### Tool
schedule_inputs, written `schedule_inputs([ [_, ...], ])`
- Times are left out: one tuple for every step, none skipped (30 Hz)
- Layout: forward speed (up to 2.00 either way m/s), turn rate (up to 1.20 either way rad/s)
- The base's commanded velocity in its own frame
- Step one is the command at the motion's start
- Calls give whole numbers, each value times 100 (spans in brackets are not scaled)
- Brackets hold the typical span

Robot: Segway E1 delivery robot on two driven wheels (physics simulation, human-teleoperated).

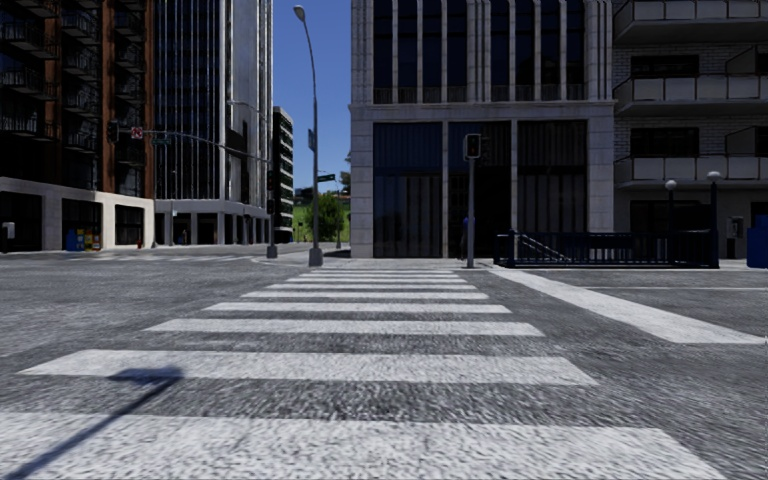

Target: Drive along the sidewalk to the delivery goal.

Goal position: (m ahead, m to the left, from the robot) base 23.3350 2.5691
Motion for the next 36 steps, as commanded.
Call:
schedule_inputs([
  [200, 0],
  [200, 0],
  [200, 0],
  [200, 0],
  [200, 0],
  [200, 0],
  [200, 0],
  [200, 0],
  [200, 0],
  [200, 0],
  [200, 0],
  [200, 0],
  [200, 0],
  [200, 0],
  [200, 0],
  [200, 0],
  [200, 0],
  [200, 0],
  [200, 0],
  [200, 0],
  [200, 0],
  [200, 0],
  [200, 0],
  [200, 0],
  [200, 0],
  [200, 0],
  [200, 0],
  [200, 0],
  [200, 0],
  [200, 0],
  [200, 0],
  [200, 0],
  [200, 0],
  [200, 0],
  [200, 0],
  [200, 0],
])
